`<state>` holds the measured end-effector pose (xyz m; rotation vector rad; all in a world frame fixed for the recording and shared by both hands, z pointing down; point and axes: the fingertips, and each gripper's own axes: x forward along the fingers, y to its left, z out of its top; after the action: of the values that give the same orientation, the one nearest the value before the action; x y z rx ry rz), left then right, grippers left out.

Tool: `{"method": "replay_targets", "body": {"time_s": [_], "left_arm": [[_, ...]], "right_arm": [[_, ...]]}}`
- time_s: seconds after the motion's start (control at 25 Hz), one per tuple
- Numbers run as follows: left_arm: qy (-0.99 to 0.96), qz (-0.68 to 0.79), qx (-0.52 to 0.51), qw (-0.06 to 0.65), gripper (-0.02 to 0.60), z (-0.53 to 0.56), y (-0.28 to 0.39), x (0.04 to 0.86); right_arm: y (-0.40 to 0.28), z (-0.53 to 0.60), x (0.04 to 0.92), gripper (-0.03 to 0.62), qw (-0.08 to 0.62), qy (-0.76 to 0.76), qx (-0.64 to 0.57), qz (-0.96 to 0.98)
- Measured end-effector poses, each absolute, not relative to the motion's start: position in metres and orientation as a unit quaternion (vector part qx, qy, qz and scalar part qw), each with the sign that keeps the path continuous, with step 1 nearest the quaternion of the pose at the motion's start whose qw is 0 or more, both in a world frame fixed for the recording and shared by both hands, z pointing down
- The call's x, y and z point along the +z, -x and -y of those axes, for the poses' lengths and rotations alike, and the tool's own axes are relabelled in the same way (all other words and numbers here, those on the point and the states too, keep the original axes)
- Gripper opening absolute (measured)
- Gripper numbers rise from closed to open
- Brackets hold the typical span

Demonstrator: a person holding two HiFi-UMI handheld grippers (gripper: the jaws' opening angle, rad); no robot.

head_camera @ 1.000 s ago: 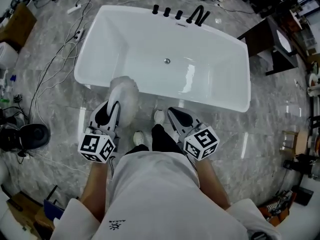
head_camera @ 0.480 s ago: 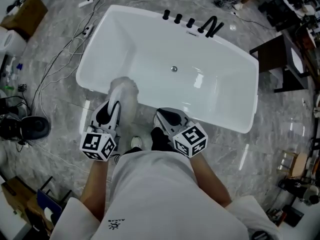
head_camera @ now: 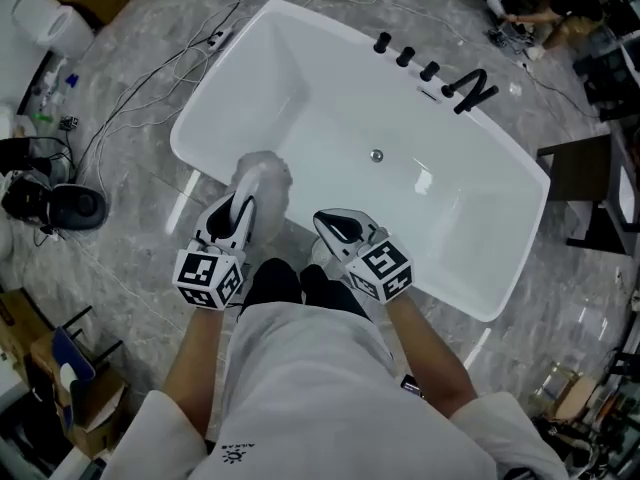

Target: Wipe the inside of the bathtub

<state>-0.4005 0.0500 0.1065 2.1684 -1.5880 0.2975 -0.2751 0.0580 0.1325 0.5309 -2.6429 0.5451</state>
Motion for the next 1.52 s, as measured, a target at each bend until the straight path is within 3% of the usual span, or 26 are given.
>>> {"method": "replay_targets", "body": {"time_s": [0.4,0.96,1.52], "left_arm": [[-0.768,0.574,0.177,0.220,0.098,-0.021,0.455,0.157],[-0.774,0.500,0.295,0.254,0.098,0.054,0.578,0.289],[-0.760,0.410,0.397,0.311,0.098,0.100,0.639,0.400]], "right_arm": [[0.343,-0.036,0.183,0.018,0.215,-0.105,0.223,0.945],[0.452,0.024,0.304,0.018,0.227,-0.105,0.275,0.928],[0.497,0.046,0.379,0.018,0.242,-0.113,0.335,0.904]]}}
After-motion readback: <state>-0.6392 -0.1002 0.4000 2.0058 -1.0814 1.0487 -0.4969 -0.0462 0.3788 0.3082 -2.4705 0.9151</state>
